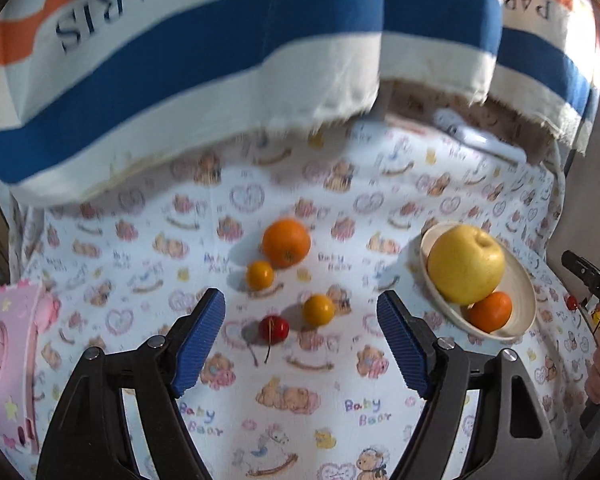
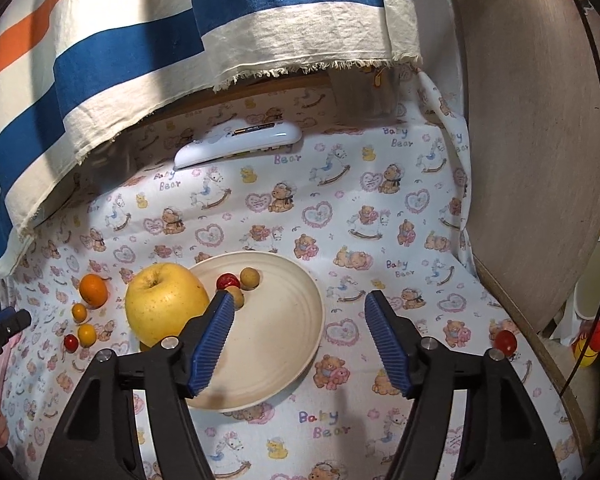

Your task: Organize fruits

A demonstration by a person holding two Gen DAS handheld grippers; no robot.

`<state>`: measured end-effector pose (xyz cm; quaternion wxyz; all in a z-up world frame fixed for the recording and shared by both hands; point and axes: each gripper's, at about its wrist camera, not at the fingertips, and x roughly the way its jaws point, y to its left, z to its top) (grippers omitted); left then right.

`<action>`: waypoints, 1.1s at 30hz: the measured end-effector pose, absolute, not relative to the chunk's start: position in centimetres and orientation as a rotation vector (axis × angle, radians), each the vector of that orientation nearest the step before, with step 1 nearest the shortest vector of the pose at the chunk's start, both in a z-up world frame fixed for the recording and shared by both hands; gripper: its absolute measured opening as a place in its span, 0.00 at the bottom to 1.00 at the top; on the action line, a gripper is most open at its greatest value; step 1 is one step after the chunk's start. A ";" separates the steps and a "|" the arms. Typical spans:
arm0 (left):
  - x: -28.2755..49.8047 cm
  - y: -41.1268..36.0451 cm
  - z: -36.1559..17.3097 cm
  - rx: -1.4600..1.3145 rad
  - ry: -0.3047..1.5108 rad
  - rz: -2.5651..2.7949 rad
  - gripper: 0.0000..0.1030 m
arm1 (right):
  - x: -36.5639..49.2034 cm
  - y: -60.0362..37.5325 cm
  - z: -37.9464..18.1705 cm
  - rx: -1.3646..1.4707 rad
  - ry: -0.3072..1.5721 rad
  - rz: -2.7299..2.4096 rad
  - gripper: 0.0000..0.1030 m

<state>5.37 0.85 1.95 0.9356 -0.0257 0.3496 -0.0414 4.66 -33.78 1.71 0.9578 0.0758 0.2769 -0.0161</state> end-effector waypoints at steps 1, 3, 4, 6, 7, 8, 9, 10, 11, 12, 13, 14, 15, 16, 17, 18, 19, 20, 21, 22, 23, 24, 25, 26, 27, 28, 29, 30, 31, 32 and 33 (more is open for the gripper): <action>5.6 1.0 1.6 -0.056 0.728 -0.077 0.73 | 4.8 -33.7 1.7 0.149 0.566 -0.037 0.67; 5.8 1.2 1.2 -0.065 0.741 -0.067 0.73 | 4.9 -33.6 1.6 0.140 0.574 -0.048 0.68; 5.9 1.2 0.9 -0.068 0.747 -0.063 0.73 | 5.0 -33.6 1.5 0.133 0.578 -0.058 0.68; 6.1 1.3 0.6 -0.069 0.755 -0.055 0.73 | 5.2 -33.7 1.4 0.121 0.587 -0.091 0.68; 6.2 1.3 0.5 -0.066 0.756 -0.049 0.73 | 5.3 -33.9 1.3 0.117 0.596 -0.113 0.68; 6.3 1.3 0.4 -0.062 0.756 -0.043 0.73 | 5.4 -34.1 1.3 0.115 0.602 -0.137 0.68; 6.3 1.2 0.3 -0.059 0.757 -0.041 0.73 | 5.4 -34.2 1.3 0.112 0.608 -0.174 0.68; 6.3 1.2 0.3 -0.058 0.759 -0.042 0.73 | 5.5 -34.5 1.1 0.107 0.616 -0.225 0.69; 6.4 1.1 0.2 -0.058 0.760 -0.044 0.73 | 5.6 -34.8 1.1 0.105 0.621 -0.261 0.69; 6.3 1.1 0.2 -0.057 0.760 -0.046 0.73 | 5.7 -35.2 1.0 0.107 0.626 -0.300 0.69; 6.3 1.0 0.2 -0.054 0.760 -0.048 0.73 | 5.9 -35.6 0.8 0.104 0.631 -0.348 0.69; 6.3 0.9 0.2 -0.052 0.759 -0.050 0.73 | 6.0 -36.0 0.6 0.093 0.634 -0.410 0.69; 6.3 0.8 0.3 -0.050 0.757 -0.053 0.73 | 6.3 -36.4 0.3 0.076 0.633 -0.484 0.69; 6.3 0.8 0.3 -0.051 0.757 -0.056 0.73 | 6.6 -37.0 0.1 0.064 0.637 -0.540 0.69; 6.2 0.8 0.3 -0.052 0.757 -0.057 0.73 | 6.8 -37.4 -0.2 0.060 0.648 -0.570 0.69; 6.2 0.9 0.4 -0.054 0.758 -0.058 0.73 | 7.1 -38.1 -0.4 0.065 0.666 -0.598 0.69; 6.2 0.9 0.4 -0.057 0.757 -0.059 0.73 | 7.3 -38.7 -0.6 0.082 0.681 -0.613 0.69; 6.1 1.0 0.4 -0.060 0.756 -0.059 0.73 | 7.4 -39.6 -0.9 0.117 0.698 -0.629 0.69; 6.1 1.0 0.5 -0.064 0.755 -0.058 0.73 | 7.5 -40.4 -1.1 0.149 0.709 -0.639 0.69; 6.1 1.1 0.5 -0.066 0.755 -0.058 0.73 | 7.6 -41.0 -1.3 0.172 0.716 -0.644 0.69; 6.1 1.1 0.5 -0.065 0.756 -0.059 0.73 | 7.6 -41.8 -1.5 0.200 0.723 -0.637 0.69; 6.1 1.1 0.5 -0.065 0.756 -0.059 0.73 | 7.8 -42.3 -1.6 0.218 0.728 -0.627 0.67; 6.1 1.1 0.5 -0.063 0.756 -0.058 0.73 | 7.9 -43.0 -1.8 0.238 0.737 -0.619 0.63; 6.1 1.1 0.5 -0.062 0.755 -0.057 0.73 | 7.9 -43.3 -1.9 0.246 0.743 -0.620 0.61; 6.1 1.1 0.5 -0.059 0.754 -0.056 0.73 | 7.9 -43.8 -2.0 0.258 0.749 -0.623 0.59; 6.1 1.1 0.5 -0.056 0.754 -0.055 0.73 | 7.9 -44.1 -2.2 0.270 0.758 -0.626 0.59; 6.0 1.0 0.5 -0.053 0.754 -0.053 0.73 | 7.9 -44.5 -2.3 0.283 0.769 -0.630 0.59; 6.0 1.0 0.4 -0.051 0.755 -0.052 0.73 | 8.0 -44.9 -2.5 0.297 0.782 -0.632 0.58; 6.0 0.9 0.3 -0.049 0.756 -0.051 0.73 | 8.0 -45.3 -2.8 0.310 0.795 -0.634 0.57; 6.1 0.8 0.3 -0.047 0.759 -0.052 0.73 | 7.9 -45.7 -3.0 0.326 0.808 -0.640 0.56; 6.1 0.8 0.2 -0.044 0.761 -0.053 0.73 | 8.0 -45.9 -3.2 0.339 0.820 -0.640 0.54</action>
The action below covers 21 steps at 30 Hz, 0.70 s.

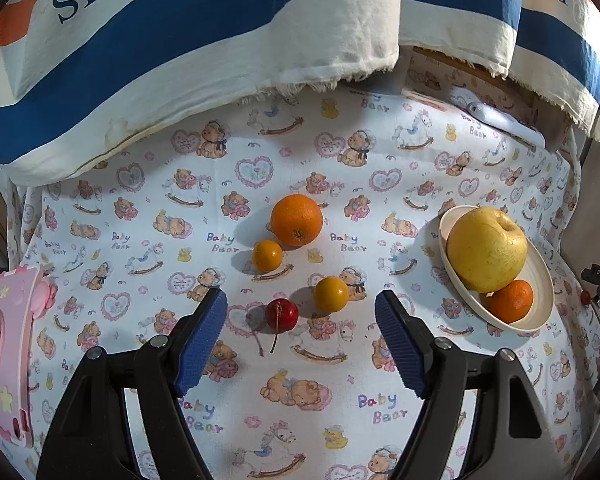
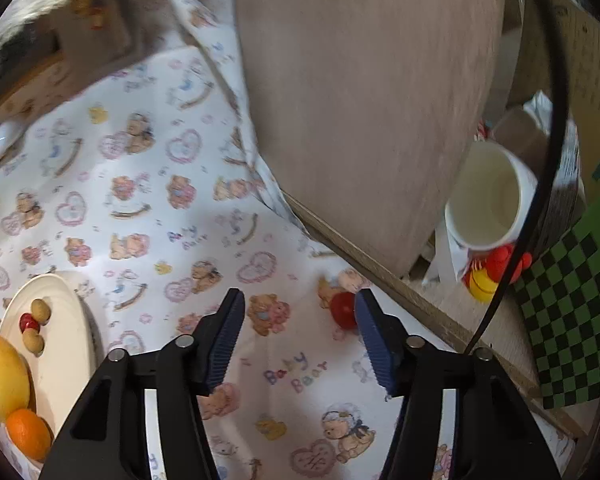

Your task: Organize fruits

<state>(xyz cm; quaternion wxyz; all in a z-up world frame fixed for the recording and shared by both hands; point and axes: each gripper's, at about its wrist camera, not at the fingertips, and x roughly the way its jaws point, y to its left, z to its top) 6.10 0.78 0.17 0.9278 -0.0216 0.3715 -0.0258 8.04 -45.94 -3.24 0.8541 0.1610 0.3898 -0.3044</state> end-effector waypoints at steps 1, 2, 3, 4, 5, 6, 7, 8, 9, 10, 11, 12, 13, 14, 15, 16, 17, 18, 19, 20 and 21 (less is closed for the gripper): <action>6.2 0.7 0.1 -0.041 0.764 -0.053 0.73 | 8.2 -46.2 -3.5 0.349 0.832 -0.639 0.53; 6.2 0.6 0.0 -0.038 0.766 -0.052 0.73 | 8.4 -46.4 -3.8 0.356 0.844 -0.638 0.52; 6.2 0.5 -0.1 -0.035 0.768 -0.052 0.73 | 8.5 -46.6 -4.0 0.362 0.850 -0.635 0.51; 6.3 0.5 -0.2 -0.032 0.770 -0.053 0.73 | 8.6 -46.8 -4.1 0.362 0.852 -0.637 0.50; 6.3 0.4 -0.2 -0.030 0.771 -0.054 0.73 | 8.7 -46.8 -4.2 0.353 0.853 -0.647 0.49; 6.3 0.4 -0.2 -0.029 0.772 -0.054 0.73 | 8.7 -46.9 -4.3 0.342 0.852 -0.661 0.49; 6.3 0.3 -0.3 -0.028 0.773 -0.054 0.73 | 8.8 -47.0 -4.4 0.337 0.851 -0.667 0.49; 6.4 0.3 -0.3 -0.027 0.775 -0.055 0.73 | 8.9 -47.0 -4.4 0.335 0.853 -0.668 0.49; 6.4 0.3 -0.3 -0.027 0.778 -0.056 0.73 | 9.0 -47.1 -4.5 0.335 0.857 -0.667 0.49; 6.4 0.3 -0.3 -0.027 0.778 -0.055 0.73 | 9.0 -47.2 -4.7 0.337 0.864 -0.664 0.49; 6.4 0.3 -0.3 -0.028 0.778 -0.055 0.73 | 9.2 -47.3 -4.8 0.337 0.867 -0.666 0.49; 6.4 0.3 -0.3 -0.028 0.778 -0.055 0.73 | 9.3 -47.4 -5.0 0.337 0.872 -0.668 0.49; 6.4 0.3 -0.3 -0.027 0.778 -0.056 0.73 | 9.4 -47.6 -5.1 0.340 0.875 -0.669 0.49; 6.4 0.3 -0.3 -0.027 0.778 -0.057 0.73 | 9.5 -47.7 -5.3 0.345 0.878 -0.669 0.49; 6.4 0.3 -0.3 -0.027 0.778 -0.056 0.73 | 9.5 -47.9 -5.4 0.359 0.879 -0.666 0.49; 6.4 0.2 -0.3 -0.027 0.779 -0.057 0.73 | 9.5 -48.1 -5.5 0.370 0.881 -0.660 0.49; 6.4 0.2 -0.4 -0.027 0.780 -0.060 0.73 | 9.5 -48.4 -5.8 0.392 0.889 -0.646 0.48; 6.3 0.2 -0.4 -0.028 0.781 -0.063 0.73 | 9.6 -48.6 -6.1 0.411 0.902 -0.633 0.43; 6.3 0.3 -0.4 -0.031 0.781 -0.065 0.73 | 9.7 -48.9 -6.4 0.427 0.915 -0.624 0.38; 6.3 0.4 -0.3 -0.036 0.780 -0.064 0.73 | 9.7 -48.8 -6.4 0.415 0.904 -0.630 0.36; 6.3 0.5 -0.3 -0.042 0.779 -0.062 0.73 | 9.7 -48.7 -6.4 0.405 0.905 -0.633 0.34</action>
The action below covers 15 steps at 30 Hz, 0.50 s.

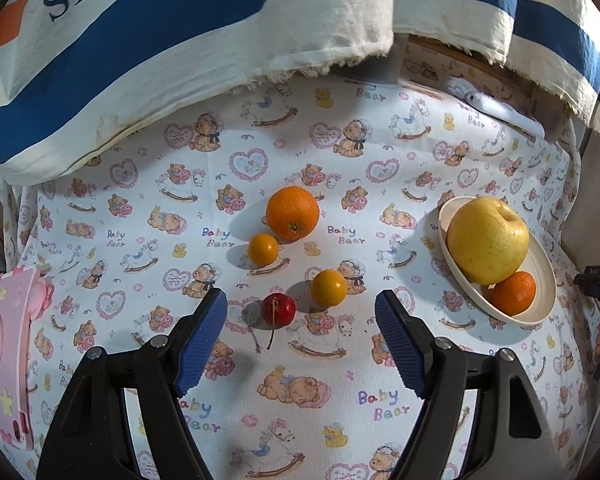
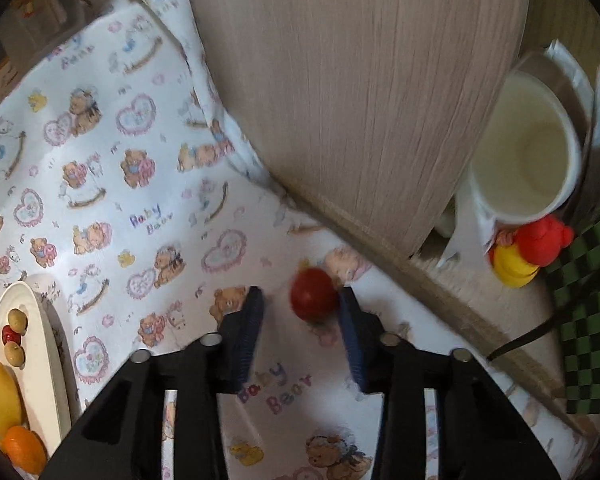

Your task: Organize fruits

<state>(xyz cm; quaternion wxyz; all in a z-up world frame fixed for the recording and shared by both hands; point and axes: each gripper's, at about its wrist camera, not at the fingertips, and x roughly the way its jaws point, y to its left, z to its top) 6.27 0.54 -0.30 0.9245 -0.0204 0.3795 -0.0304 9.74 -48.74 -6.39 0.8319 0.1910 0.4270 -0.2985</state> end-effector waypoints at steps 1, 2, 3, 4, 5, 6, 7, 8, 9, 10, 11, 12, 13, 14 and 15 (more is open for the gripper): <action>6.2 0.6 -0.3 -0.046 0.778 -0.062 0.73 | 9.8 -48.7 -6.6 0.408 0.912 -0.625 0.31; 6.3 0.7 -0.2 -0.047 0.778 -0.060 0.73 | 9.6 -48.9 -6.7 0.409 0.911 -0.623 0.30; 6.3 0.8 -0.2 -0.047 0.778 -0.057 0.73 | 9.6 -48.9 -6.8 0.406 0.910 -0.621 0.25; 6.3 0.8 -0.2 -0.046 0.778 -0.055 0.73 | 9.6 -48.8 -6.8 0.409 0.913 -0.614 0.23; 6.3 0.9 -0.3 -0.045 0.779 -0.053 0.73 | 9.4 -48.7 -6.7 0.413 0.913 -0.606 0.23; 6.3 0.9 -0.3 -0.045 0.780 -0.052 0.73 | 9.4 -48.7 -6.7 0.417 0.913 -0.600 0.23; 6.4 0.9 -0.3 -0.044 0.781 -0.051 0.73 | 9.4 -48.6 -6.7 0.421 0.913 -0.591 0.23; 6.4 1.0 -0.3 -0.044 0.782 -0.051 0.72 | 9.4 -48.5 -6.8 0.425 0.913 -0.581 0.23; 6.5 1.0 -0.4 -0.043 0.783 -0.051 0.72 | 9.2 -48.3 -6.7 0.429 0.910 -0.572 0.23; 6.5 1.0 -0.4 -0.041 0.784 -0.050 0.72 | 9.3 -48.0 -6.6 0.431 0.905 -0.560 0.23; 6.5 1.0 -0.4 -0.039 0.783 -0.048 0.72 | 9.3 -47.6 -6.2 0.428 0.900 -0.548 0.23; 6.5 0.9 -0.4 -0.037 0.782 -0.047 0.72 | 9.1 -47.2 -5.8 0.420 0.892 -0.531 0.23; 6.5 0.9 -0.4 -0.035 0.781 -0.045 0.72 | 9.1 -46.8 -5.3 0.407 0.885 -0.503 0.23; 6.5 0.9 -0.4 -0.033 0.780 -0.045 0.72 | 9.2 -46.2 -4.9 0.385 0.877 -0.461 0.23; 6.5 0.9 -0.3 -0.032 0.779 -0.044 0.72 | 9.3 -45.7 -4.5 0.369 0.865 -0.427 0.23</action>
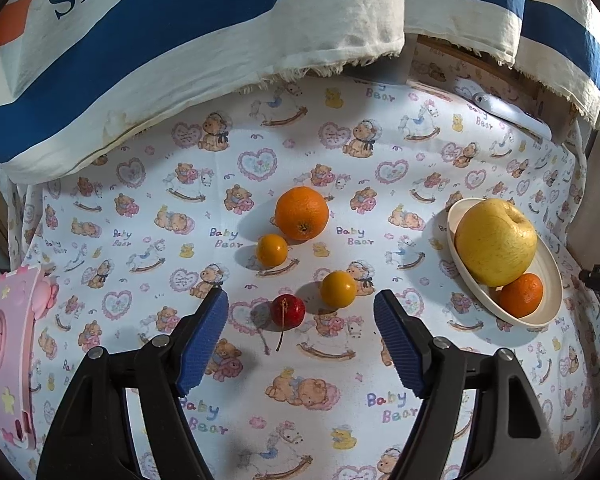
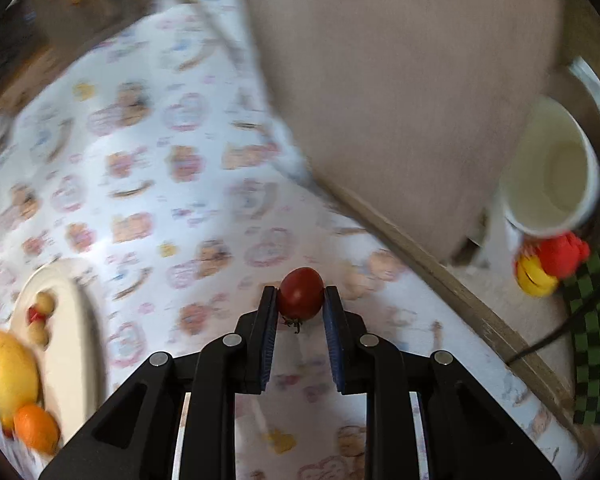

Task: Organize fruits
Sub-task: 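Grasp the red cherry by its body with the left tool while the right tool carries the tomato back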

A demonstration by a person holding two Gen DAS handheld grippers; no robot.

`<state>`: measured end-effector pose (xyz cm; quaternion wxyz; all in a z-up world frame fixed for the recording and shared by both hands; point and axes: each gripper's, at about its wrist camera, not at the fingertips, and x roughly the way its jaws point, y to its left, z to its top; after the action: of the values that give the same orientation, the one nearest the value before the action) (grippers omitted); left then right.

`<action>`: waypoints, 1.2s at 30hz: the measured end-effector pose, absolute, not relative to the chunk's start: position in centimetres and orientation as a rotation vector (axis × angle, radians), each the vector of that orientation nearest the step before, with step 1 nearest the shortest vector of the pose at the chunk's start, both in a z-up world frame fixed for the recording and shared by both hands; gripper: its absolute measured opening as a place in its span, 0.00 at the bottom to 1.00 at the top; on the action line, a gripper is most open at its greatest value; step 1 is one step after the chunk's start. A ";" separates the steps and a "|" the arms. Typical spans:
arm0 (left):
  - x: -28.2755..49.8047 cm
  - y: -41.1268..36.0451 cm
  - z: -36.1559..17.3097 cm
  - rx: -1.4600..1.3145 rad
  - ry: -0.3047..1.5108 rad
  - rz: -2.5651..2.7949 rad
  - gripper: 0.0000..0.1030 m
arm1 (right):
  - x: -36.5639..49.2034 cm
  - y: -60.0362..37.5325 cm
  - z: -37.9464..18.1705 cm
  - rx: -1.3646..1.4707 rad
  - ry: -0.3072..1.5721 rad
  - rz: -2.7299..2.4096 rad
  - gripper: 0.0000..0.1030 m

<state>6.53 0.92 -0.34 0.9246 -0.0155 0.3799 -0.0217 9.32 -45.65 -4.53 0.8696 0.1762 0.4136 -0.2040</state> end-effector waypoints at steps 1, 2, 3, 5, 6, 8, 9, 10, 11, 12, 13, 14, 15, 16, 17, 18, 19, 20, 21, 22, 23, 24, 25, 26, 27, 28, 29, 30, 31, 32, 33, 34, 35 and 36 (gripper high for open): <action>6.5 0.9 -0.3 -0.031 0.779 -0.044 0.72 | 9.3 -45.1 -4.2 0.356 0.853 -0.401 0.23; 6.5 0.9 -0.3 -0.030 0.778 -0.044 0.72 | 9.2 -44.1 -3.8 0.329 0.835 -0.360 0.23; 6.5 0.9 -0.2 -0.029 0.776 -0.044 0.72 | 9.2 -43.4 -3.5 0.311 0.821 -0.334 0.23; 6.4 0.9 -0.2 -0.028 0.773 -0.044 0.72 | 8.9 -42.0 -2.9 0.281 0.791 -0.280 0.23; 6.4 0.9 -0.2 -0.027 0.772 -0.046 0.72 | 8.7 -41.3 -2.5 0.267 0.775 -0.250 0.23; 6.3 0.8 -0.1 -0.024 0.769 -0.050 0.72 | 8.1 -40.2 -1.9 0.249 0.747 -0.199 0.23; 6.3 0.8 0.0 -0.023 0.767 -0.052 0.72 | 7.9 -39.8 -1.5 0.238 0.731 -0.180 0.23; 6.3 0.7 0.0 -0.021 0.767 -0.053 0.72 | 7.8 -39.5 -1.2 0.229 0.716 -0.162 0.23; 6.3 0.7 0.0 -0.019 0.767 -0.053 0.72 | 7.6 -39.2 -0.8 0.221 0.696 -0.138 0.23; 6.2 0.7 0.0 -0.019 0.767 -0.052 0.72 | 7.3 -38.8 -0.4 0.217 0.678 -0.116 0.23; 6.2 0.7 0.0 -0.020 0.767 -0.050 0.72 | 7.2 -38.5 -0.1 0.217 0.663 -0.095 0.23; 6.3 0.8 0.0 -0.023 0.768 -0.050 0.72 | 7.1 -38.4 0.0 0.220 0.645 -0.066 0.23; 6.3 0.9 0.0 -0.028 0.770 -0.049 0.72 | 6.8 -38.1 0.3 0.222 0.630 -0.041 0.23; 6.3 1.0 0.0 -0.034 0.773 -0.048 0.71 | 6.5 -37.9 0.7 0.224 0.613 -0.014 0.23; 6.4 1.2 -0.1 -0.042 0.778 -0.050 0.70 | 6.6 -37.8 0.8 0.225 0.602 0.005 0.23; 6.6 1.4 -0.2 -0.053 0.788 -0.055 0.68 | 6.4 -37.5 1.0 0.225 0.585 0.028 0.23; 6.8 1.6 -0.4 -0.067 0.801 -0.062 0.67 | 5.9 -37.1 1.4 0.221 0.569 0.047 0.23; 6.9 1.7 -0.6 -0.084 0.814 -0.070 0.65 | 5.5 -36.7 1.6 0.216 0.555 0.062 0.23; 7.1 1.9 -0.8 -0.097 0.826 -0.076 0.63 | 5.2 -36.3 1.8 0.212 0.541 0.076 0.23; 7.3 2.0 -1.2 -0.108 0.838 -0.078 0.61 | 5.1 -36.0 1.9 0.211 0.535 0.086 0.23; 7.5 2.1 -1.5 -0.114 0.850 -0.076 0.58 | 5.0 -35.7 1.9 0.210 0.532 0.100 0.23; 7.7 2.1 -1.8 -0.113 0.862 -0.070 0.56 | 5.0 -35.5 1.8 0.212 0.534 0.108 0.23; 7.9 2.0 -2.1 -0.110 0.867 -0.065 0.56 | 5.0 -35.4 1.8 0.214 0.538 0.111 0.23; 8.0 1.9 -2.4 -0.107 0.868 -0.063 0.54 | 5.1 -35.2 1.6 0.214 0.544 0.112 0.23; 8.2 1.9 -2.7 -0.100 0.870 -0.060 0.50 | 5.2 -35.0 1.5 0.209 0.549 0.110 0.23; 8.3 1.8 -2.9 -0.094 0.870 -0.057 0.49 | 5.2 -34.9 1.4 0.202 0.552 0.107 0.23; 8.5 1.8 -3.1 -0.089 0.871 -0.053 0.47 | 5.2 -34.7 1.3 0.192 0.555 0.102 0.23; 8.7 1.7 -3.3 -0.085 0.872 -0.047 0.46 | 5.2 -34.5 1.2 0.185 0.556 0.100 0.23; 8.9 1.8 -3.5 -0.079 0.871 -0.043 0.45 | 5.2 -34.4 1.2 0.180 0.558 0.102 0.23; 9.2 1.8 -3.7 -0.069 0.870 -0.038 0.43 | 5.2 -34.3 1.1 0.176 0.560 0.107 0.23; 9.4 1.9 -3.9 -0.060 0.870 -0.027 0.43 | 5.2 -34.1 1.0 0.172 0.561 0.109 0.23; 9.6 2.0 -4.3 -0.058 0.876 -0.020 0.42 | 5.2 -33.9 1.0 0.165 0.561 0.109 0.23; 9.8 2.1 -4.5 -0.063 0.885 -0.020 0.41 | 5.1 -33.7 1.0 0.156 0.560 0.109 0.23; 10.1 2.2 -4.9 -0.072 0.897 -0.027 0.40 | 5.1 -33.6 1.0 0.149 0.559 0.111 0.23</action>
<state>10.06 2.21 -4.88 0.9004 -0.0348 0.4336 -0.0129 5.08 -33.56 0.99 0.9570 0.0733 0.2753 0.0546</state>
